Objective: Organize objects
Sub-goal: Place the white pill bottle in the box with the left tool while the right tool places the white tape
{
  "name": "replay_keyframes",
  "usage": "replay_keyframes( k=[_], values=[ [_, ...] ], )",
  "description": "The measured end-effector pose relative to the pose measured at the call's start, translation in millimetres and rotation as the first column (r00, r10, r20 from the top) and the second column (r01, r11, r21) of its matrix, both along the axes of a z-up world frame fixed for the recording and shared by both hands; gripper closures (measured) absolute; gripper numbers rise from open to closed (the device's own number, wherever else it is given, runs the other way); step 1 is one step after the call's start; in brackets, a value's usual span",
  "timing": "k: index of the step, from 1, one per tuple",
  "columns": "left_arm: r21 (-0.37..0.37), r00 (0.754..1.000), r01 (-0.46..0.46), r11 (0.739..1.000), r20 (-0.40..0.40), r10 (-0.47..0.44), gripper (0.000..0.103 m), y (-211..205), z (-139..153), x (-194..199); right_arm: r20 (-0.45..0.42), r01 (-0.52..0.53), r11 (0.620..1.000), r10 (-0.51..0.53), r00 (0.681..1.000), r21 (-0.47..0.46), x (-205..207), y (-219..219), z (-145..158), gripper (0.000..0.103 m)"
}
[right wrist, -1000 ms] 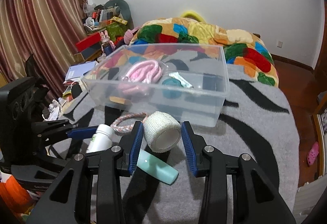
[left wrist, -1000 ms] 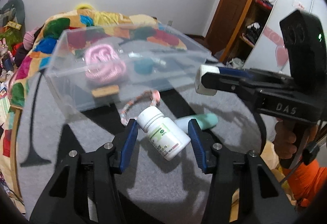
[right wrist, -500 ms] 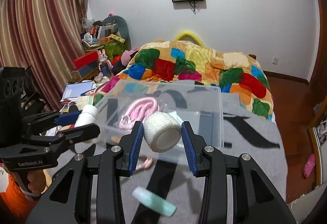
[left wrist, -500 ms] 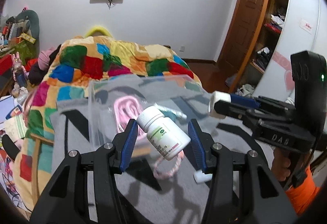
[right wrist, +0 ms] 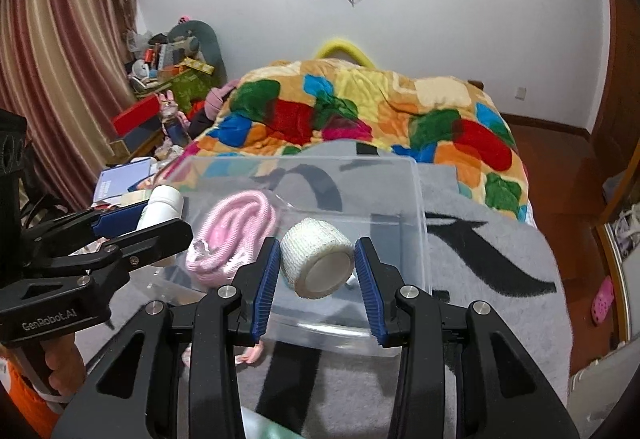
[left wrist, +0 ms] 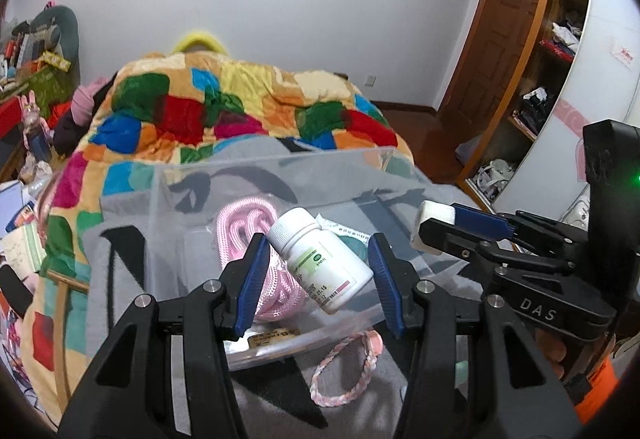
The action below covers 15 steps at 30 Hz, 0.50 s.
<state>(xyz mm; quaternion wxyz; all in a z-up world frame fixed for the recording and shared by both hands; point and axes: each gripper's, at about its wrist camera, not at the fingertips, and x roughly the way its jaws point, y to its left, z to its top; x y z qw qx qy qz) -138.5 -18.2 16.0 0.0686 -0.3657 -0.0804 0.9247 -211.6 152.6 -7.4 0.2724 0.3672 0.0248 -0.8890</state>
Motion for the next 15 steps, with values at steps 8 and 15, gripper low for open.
replay_keyframes(
  k=[8,15],
  values=[
    [-0.018,0.997,0.044,0.999,0.060,-0.043,0.052,16,-24,-6,0.062,-0.011,0.999,0.009,0.998,0.036,-6,0,-22,0.067],
    [-0.012,0.997,0.056,0.998,0.051,-0.056,0.053,16,-16,1,0.038,-0.038,0.998,0.036,0.999,0.048,6,-1,-15,0.065]
  ],
)
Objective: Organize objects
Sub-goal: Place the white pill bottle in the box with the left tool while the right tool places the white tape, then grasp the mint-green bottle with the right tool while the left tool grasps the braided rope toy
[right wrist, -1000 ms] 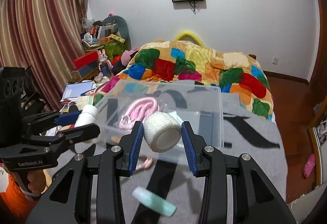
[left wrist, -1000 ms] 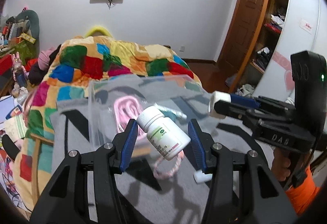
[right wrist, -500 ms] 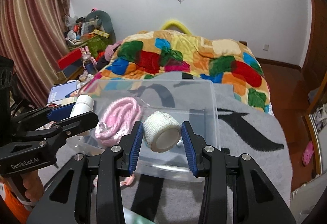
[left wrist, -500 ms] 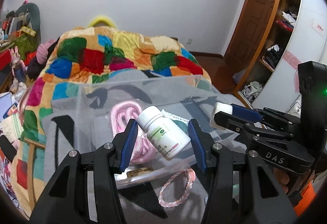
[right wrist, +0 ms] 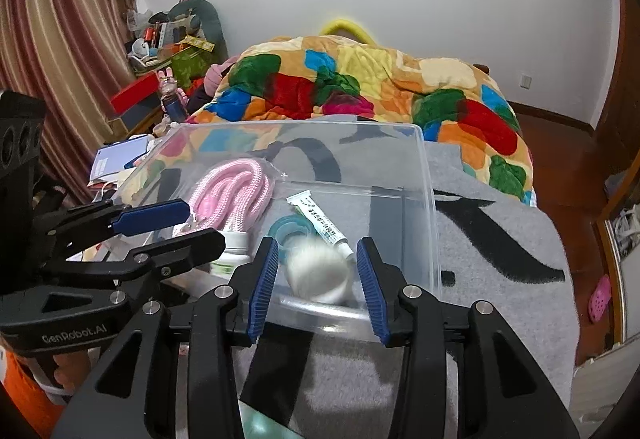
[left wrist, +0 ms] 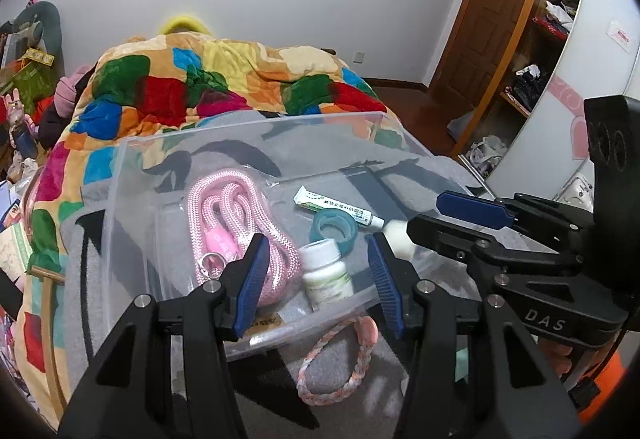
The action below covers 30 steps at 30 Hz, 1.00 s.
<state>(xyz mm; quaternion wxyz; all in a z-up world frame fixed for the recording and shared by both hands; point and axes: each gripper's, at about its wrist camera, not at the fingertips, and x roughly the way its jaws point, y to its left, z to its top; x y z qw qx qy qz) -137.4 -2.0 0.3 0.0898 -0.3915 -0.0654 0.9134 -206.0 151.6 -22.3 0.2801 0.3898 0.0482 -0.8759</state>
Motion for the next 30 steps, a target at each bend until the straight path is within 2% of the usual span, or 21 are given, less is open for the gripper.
replay_keyframes(
  k=[6,10,14,22,27,30],
  values=[
    [-0.005,0.999,0.003,1.000,-0.041,-0.003,0.053,-2,14,22,-0.028,-0.033,0.999,0.033,0.999,0.005,18,6,8,0.064],
    [-0.007,0.998,0.009,1.000,-0.059,-0.009,0.053,-3,17,39,-0.056,-0.057,0.998,0.057,0.997,0.009,36,15,12,0.059],
    [-0.016,0.998,0.032,0.999,-0.054,-0.033,0.053,0,11,56,-0.036,-0.091,0.996,0.091,0.995,0.008,51,22,7,0.058],
    [-0.062,0.995,0.085,0.994,0.049,-0.082,0.053,17,-27,63,0.072,-0.177,0.983,0.174,0.982,0.047,71,15,-32,0.059],
    [-0.035,0.989,0.083,0.996,0.126,-0.078,0.053,14,-48,50,0.127,-0.210,0.977,0.203,0.971,0.044,73,11,-51,0.058],
    [-0.031,0.988,0.089,0.996,0.128,-0.084,0.057,16,-47,49,0.127,-0.217,0.975,0.209,0.970,0.054,75,8,-55,0.058]
  ],
)
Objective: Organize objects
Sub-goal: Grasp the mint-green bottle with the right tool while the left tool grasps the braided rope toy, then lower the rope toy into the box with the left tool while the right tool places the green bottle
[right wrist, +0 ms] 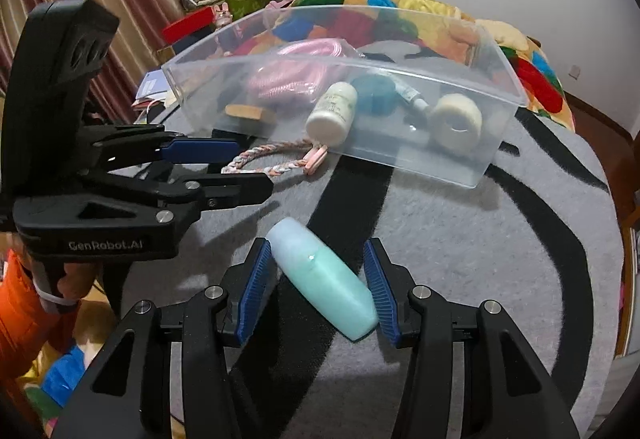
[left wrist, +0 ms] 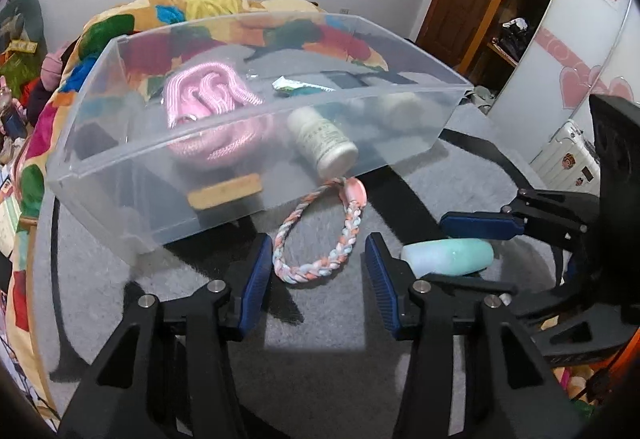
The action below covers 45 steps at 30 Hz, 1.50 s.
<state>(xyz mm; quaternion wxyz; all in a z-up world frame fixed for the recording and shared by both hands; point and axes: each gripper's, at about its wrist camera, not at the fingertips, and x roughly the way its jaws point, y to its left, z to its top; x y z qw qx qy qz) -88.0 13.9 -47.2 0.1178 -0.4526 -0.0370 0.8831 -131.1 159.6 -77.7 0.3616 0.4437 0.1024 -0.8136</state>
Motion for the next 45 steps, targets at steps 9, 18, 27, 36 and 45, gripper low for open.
replay_keyframes(
  k=[9,18,27,36,45],
  values=[
    [-0.113,1.000,-0.008,0.994,-0.025,0.006,0.094,14,-6,8,-0.016,0.020,1.000,-0.020,1.000,-0.015,6,7,-1,0.080],
    [-0.043,0.997,-0.029,0.999,-0.074,0.026,0.097,6,1,29,-0.029,0.066,0.995,-0.068,0.997,-0.069,10,19,12,0.080],
    [-0.010,0.978,-0.023,1.000,-0.208,0.021,0.097,3,50,50,-0.089,0.102,0.986,-0.114,0.990,-0.129,-1,19,45,0.080],
    [0.038,0.951,-0.052,0.998,-0.305,0.061,0.097,-12,92,37,-0.164,0.118,0.974,-0.151,0.975,-0.191,-19,12,83,0.080],
    [0.096,0.945,-0.114,0.989,-0.295,0.138,0.097,-38,99,-5,-0.219,0.132,0.977,-0.168,0.961,-0.167,-51,-14,101,0.080]
  ],
)
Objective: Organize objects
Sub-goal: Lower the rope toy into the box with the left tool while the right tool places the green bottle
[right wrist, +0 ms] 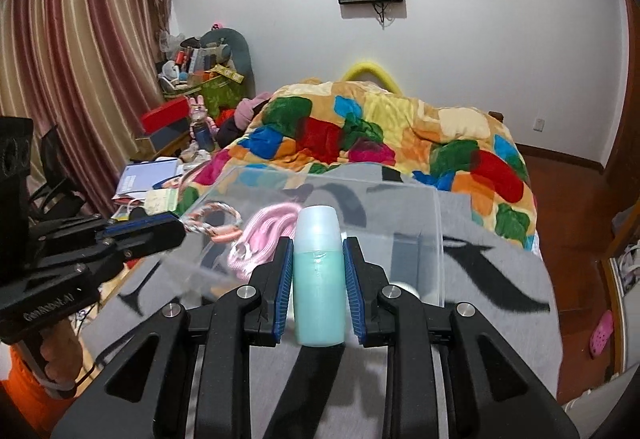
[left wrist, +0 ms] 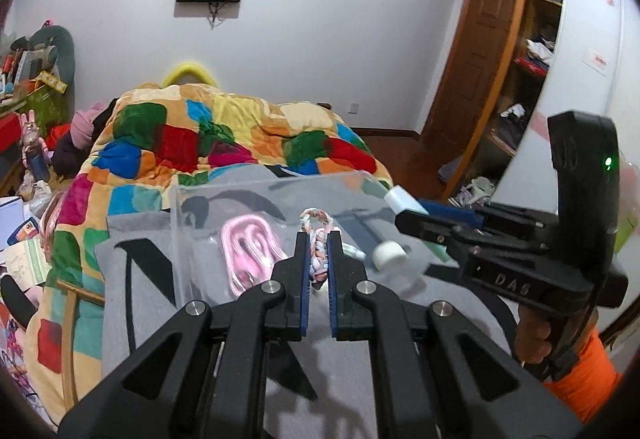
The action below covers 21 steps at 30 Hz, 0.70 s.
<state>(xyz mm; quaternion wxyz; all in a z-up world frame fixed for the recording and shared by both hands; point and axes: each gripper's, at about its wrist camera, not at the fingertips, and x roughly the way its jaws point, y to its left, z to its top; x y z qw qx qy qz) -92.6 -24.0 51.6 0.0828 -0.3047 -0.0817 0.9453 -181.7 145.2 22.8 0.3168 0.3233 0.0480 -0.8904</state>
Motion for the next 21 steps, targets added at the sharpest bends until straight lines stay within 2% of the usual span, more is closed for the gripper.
replay_keyframes(
  k=[4,8,14,21],
  values=[
    [0.011,1.000,-0.012,1.000,0.029,0.012,0.097,-6,-7,-16,0.043,0.021,0.999,-0.022,0.999,0.033,-23,-11,-14,0.080],
    [0.040,0.996,-0.020,0.999,0.088,0.016,0.097,-12,-27,-32,0.100,0.037,0.997,-0.044,0.994,0.062,-46,-18,-32,0.080],
    [0.013,0.983,-0.015,1.000,0.183,0.013,0.096,-10,-57,-45,0.137,0.022,0.995,-0.035,0.990,0.095,-54,-27,-51,0.080],
    [0.005,0.983,-0.011,1.000,0.184,0.009,0.090,-6,-57,-40,0.157,-0.018,0.993,-0.001,0.988,0.118,-47,-31,-58,0.079]
  ],
)
